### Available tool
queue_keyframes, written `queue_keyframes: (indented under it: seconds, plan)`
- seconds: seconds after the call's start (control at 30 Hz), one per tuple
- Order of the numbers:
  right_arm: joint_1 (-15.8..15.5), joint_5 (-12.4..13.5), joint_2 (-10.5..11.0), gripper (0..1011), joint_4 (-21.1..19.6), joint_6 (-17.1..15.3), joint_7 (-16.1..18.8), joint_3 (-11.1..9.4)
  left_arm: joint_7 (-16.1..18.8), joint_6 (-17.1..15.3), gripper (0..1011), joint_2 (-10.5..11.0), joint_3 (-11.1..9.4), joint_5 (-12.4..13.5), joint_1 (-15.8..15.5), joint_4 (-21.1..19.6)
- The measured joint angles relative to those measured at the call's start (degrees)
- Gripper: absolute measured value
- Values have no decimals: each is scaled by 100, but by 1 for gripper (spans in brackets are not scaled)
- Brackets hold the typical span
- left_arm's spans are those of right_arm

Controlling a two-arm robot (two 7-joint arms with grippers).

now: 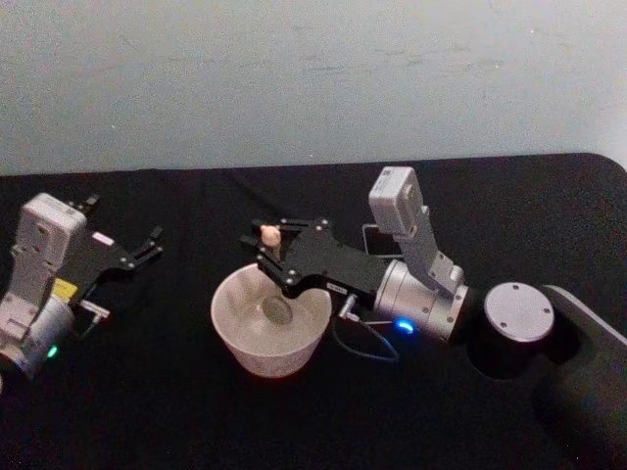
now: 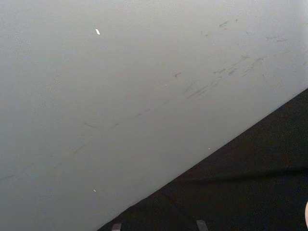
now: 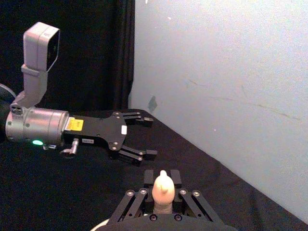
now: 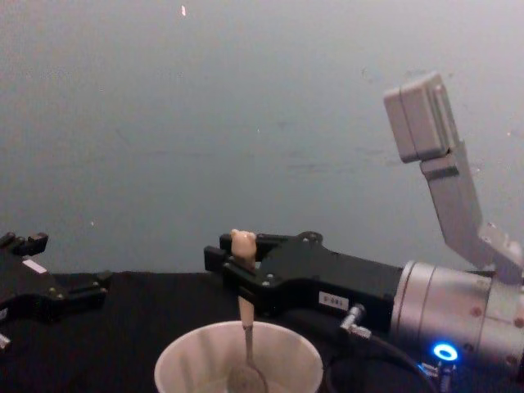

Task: Pick up the stirring spoon with one hand, stir inside the cup, then place it back in its original position.

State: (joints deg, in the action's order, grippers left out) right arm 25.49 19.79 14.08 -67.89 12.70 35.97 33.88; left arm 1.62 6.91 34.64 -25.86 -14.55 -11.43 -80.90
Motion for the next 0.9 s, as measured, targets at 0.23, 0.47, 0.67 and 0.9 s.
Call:
queue_keyframes:
  seconds: [0.23, 0.47, 0.67, 0.9]
  plan:
    - [-19, -30, 43, 210, -3, 1, -9, -85, 0, 0, 1001, 0, 0, 0, 0, 0]
    - [-191, 5, 247, 210, -266, -19, 32, -186, 0, 0, 1001, 0, 0, 0, 0, 0]
    - [-444, 132, 467, 210, -656, -91, 113, -254, 0, 0, 1001, 0, 0, 0, 0, 0]
    - [-718, 328, 646, 209, -1075, -233, 244, -212, 0, 0, 1001, 0, 0, 0, 0, 0]
